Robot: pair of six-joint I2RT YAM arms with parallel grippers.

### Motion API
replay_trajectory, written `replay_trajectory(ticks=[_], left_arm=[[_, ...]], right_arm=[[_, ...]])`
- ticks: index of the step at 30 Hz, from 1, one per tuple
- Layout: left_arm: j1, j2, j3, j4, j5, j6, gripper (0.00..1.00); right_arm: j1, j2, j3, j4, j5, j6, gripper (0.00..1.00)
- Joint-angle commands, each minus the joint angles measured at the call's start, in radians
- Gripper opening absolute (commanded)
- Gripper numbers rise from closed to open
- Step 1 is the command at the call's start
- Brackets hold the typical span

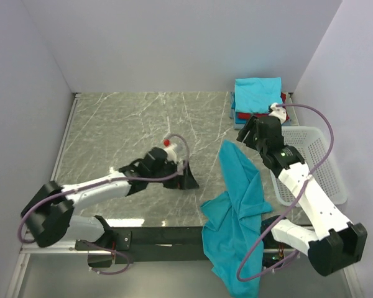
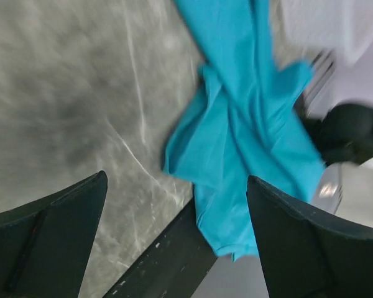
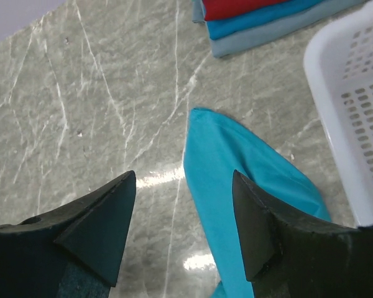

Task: Fold and stack the t-shirts
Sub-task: Flatten the tshirt out

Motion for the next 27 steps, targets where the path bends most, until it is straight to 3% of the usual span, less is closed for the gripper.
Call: replay_trajectory(ticks=[1,7,11,16,18,19,23,25,27], left_arm=[[-0.116,0.115,0.022,0.071,-0.002,-0.023,1.0],[-0.274,0.333,0.142,0.02,-0.018,0.038,0.97],[-0.307,0.441,0.205,-0.031,-0.029,0.062,0.92],[-0.318,0.496,0.24,-0.064,-0.066,0.068,0.76],[-0.331,0.5,0.249,-0.086,-0.096,0.075,0.66],[-0.333,0.502,0.251,-0.104,-0.11,0.077,0.48],[-0.336,0.485,0.251,-0.136,-0.175,0.063,0.07],[-0.335,0.459,0.246,-0.176,-0.211,0.06,0.0],[-0.331,0.424,0.242,-0.207,-0.302,0.054,0.0]], right_arm=[[-0.012,-0.066,-0.048,-0.008,0.007,0.012,0.7],[-0.026,-0.136,-0.098,-0.014,-0.01,0.002,0.71],[-0.034,-0.165,-0.117,-0.008,-0.014,-0.007,0.71],[-0.041,-0.185,-0.125,-0.014,-0.005,-0.019,0.71],[-0.046,-0.19,-0.129,-0.013,0.003,-0.019,0.71],[-0.046,-0.19,-0.134,-0.009,0.001,-0.021,0.7],[-0.049,-0.192,-0.143,-0.002,-0.016,-0.027,0.7],[-0.051,-0.19,-0.148,0.001,-0.023,-0.034,0.7],[-0.049,-0.186,-0.151,0.009,-0.051,-0.057,0.7]])
